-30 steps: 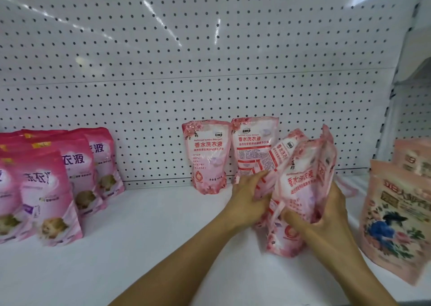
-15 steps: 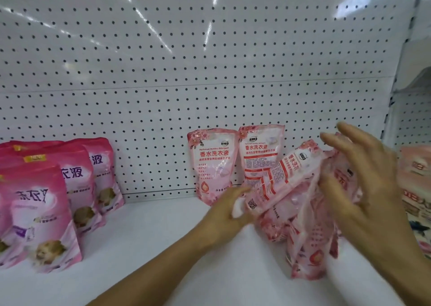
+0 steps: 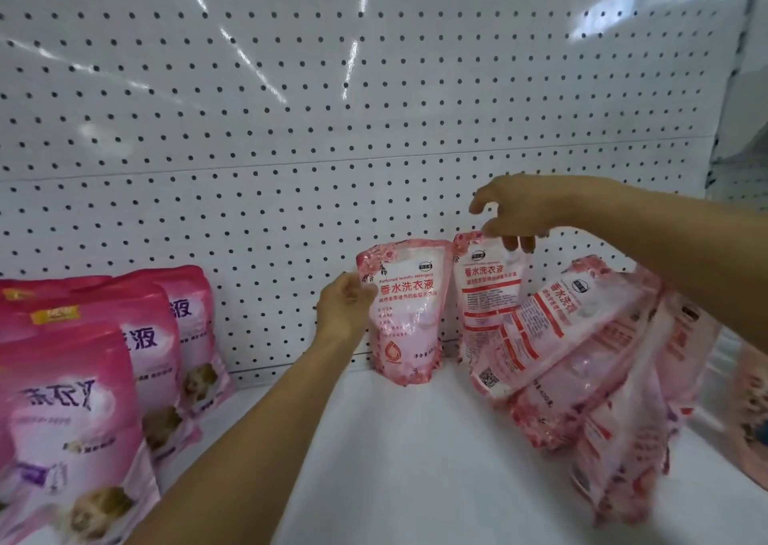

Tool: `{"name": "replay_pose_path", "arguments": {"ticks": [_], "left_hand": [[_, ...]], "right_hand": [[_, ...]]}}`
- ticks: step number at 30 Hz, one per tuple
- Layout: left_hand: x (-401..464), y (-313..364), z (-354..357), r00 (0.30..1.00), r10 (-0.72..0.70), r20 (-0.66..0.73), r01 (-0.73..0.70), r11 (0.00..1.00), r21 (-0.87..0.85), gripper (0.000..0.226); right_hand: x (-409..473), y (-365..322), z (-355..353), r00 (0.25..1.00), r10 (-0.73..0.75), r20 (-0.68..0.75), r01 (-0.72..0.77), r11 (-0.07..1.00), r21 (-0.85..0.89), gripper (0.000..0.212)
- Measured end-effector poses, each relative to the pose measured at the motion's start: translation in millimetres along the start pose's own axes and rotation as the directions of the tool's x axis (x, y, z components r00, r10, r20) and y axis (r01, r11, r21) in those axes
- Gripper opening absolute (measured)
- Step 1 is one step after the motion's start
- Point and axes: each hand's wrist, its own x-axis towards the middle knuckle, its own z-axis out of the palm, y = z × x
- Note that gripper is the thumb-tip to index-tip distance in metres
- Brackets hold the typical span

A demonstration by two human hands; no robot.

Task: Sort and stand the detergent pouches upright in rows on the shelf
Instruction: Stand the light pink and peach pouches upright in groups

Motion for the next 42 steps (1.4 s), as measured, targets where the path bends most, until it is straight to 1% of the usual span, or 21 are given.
{"name": "replay_pose_path", "arguments": {"ticks": [1, 3, 5, 7, 8, 10, 12, 14, 16, 18, 19, 20, 24, 27, 28, 30, 31, 33, 37, 40, 42], "left_hand": [[1.7, -2.1, -2.8, 1.000, -0.002, -0.015, 0.002, 1.000, 0.009, 0.004], [2.0, -6.4, -10.7, 0.999, -0.002, -0.048, 0.002, 1.000, 0.014, 0.008], [-2.1, -10.7, -20.2, 0.994, 0.005, -0.105, -0.005, 1.000, 0.000, 0.010], [-6.8, -13.8, -28.8, 0.989, -0.012, -0.146, 0.007, 0.999, -0.036, 0.011], [-9.1, -15.2, -32.4, 0.988, -0.023, -0.149, 0.014, 0.998, -0.062, 0.012], [-13.6, -17.4, -36.6, 0.990, -0.034, -0.137, 0.019, 0.994, -0.107, 0.011], [-17.8, -18.8, -36.0, 0.993, -0.024, -0.116, 0.013, 0.995, -0.098, 0.010], [-20.6, -20.0, -32.0, 0.996, -0.008, -0.085, 0.004, 0.999, -0.046, 0.009], [-21.5, -20.5, -27.7, 0.997, -0.002, -0.076, 0.001, 1.000, -0.015, 0.007], [-19.9, -19.7, -24.3, 0.994, -0.006, -0.110, 0.006, 1.000, 0.006, 0.007], [-18.4, -19.4, -23.1, 0.991, -0.010, -0.134, 0.011, 1.000, 0.009, 0.007], [-17.2, -19.2, -21.9, 0.987, -0.015, -0.159, 0.016, 1.000, 0.003, 0.007], [-10.2, -24.2, -19.0, 0.971, -0.039, -0.234, 0.037, 0.999, -0.012, 0.005], [-5.9, -27.4, -20.3, 0.961, -0.066, -0.270, 0.053, 0.997, -0.055, 0.005], [-5.8, -27.8, -20.9, 0.959, -0.072, -0.275, 0.054, 0.996, -0.073, 0.004], [-6.1, -28.0, -20.2, 0.956, -0.075, -0.282, 0.050, 0.994, -0.093, 0.005], [-6.9, -27.5, -19.7, 0.956, -0.074, -0.284, 0.047, 0.994, -0.101, 0.006], [-8.6, -27.5, -18.6, 0.955, -0.066, -0.289, 0.034, 0.993, -0.112, 0.005], [-10.5, -28.3, -19.0, 0.950, -0.053, -0.306, 0.016, 0.992, -0.122, 0.005], [-9.5, -31.7, -18.8, 0.947, -0.062, -0.316, 0.017, 0.989, -0.145, 0.008], [-9.5, -32.0, -17.2, 0.945, -0.071, -0.319, 0.017, 0.985, -0.170, 0.010]], "right_hand": [[8.3, 0.4, 2.6, 0.997, 0.031, 0.064, -0.033, 0.999, 0.041, 0.054], [19.5, 1.7, 7.3, 0.982, 0.078, 0.171, -0.090, 0.994, 0.059, 0.059], [26.5, 3.5, 14.5, 0.963, 0.084, 0.256, -0.102, 0.993, 0.058, 0.053], [32.6, 5.7, 23.0, 0.957, 0.049, 0.285, -0.082, 0.991, 0.104, 0.043], [34.6, 6.6, 26.4, 0.962, 0.030, 0.270, -0.069, 0.988, 0.137, 0.042], [35.8, 5.0, 29.3, 0.973, 0.000, 0.231, -0.049, 0.977, 0.206, 0.053], [34.5, 1.5, 28.3, 0.981, -0.019, 0.193, -0.028, 0.972, 0.234, 0.062], [33.0, -0.9, 24.4, 0.989, -0.047, 0.141, 0.011, 0.970, 0.244, 0.056], [34.0, -2.0, 18.8, 0.990, -0.105, 0.092, 0.081, 0.968, 0.237, 0.037], [34.8, -1.0, 9.3, 0.985, -0.163, 0.055, 0.150, 0.970, 0.190, 0.018], [33.9, -0.1, 4.2, 0.983, -0.179, 0.050, 0.167, 0.969, 0.179, 0.012], [32.6, 1.3, -1.0, 0.980, -0.193, 0.049, 0.181, 0.966, 0.186, 0.012], [31.2, 7.6, -19.7, 0.962, -0.266, 0.059, 0.246, 0.940, 0.237, 0.025], [32.9, 11.1, -31.8, 0.947, -0.314, 0.066, 0.295, 0.933, 0.205, 0.035], [33.5, 11.2, -33.6, 0.943, -0.327, 0.054, 0.310, 0.928, 0.206, 0.034], [35.8, 12.0, -33.0, 0.931, -0.365, 0.011, 0.354, 0.908, 0.222, 0.020], [37.3, 12.6, -31.7, 0.922, -0.385, -0.023, 0.381, 0.898, 0.219, 0.018], [42.1, 14.5, -28.5, 0.906, -0.413, -0.090, 0.422, 0.878, 0.226, 0.022], [54.0, 23.9, -21.3, 0.884, -0.423, -0.198, 0.465, 0.837, 0.288, 0.014], [60.0, 34.3, -9.2, 0.886, -0.407, -0.222, 0.460, 0.833, 0.307, 0.014], [63.3, 41.3, 2.0, 0.902, -0.391, -0.181, 0.431, 0.833, 0.348, 0.015]]}}
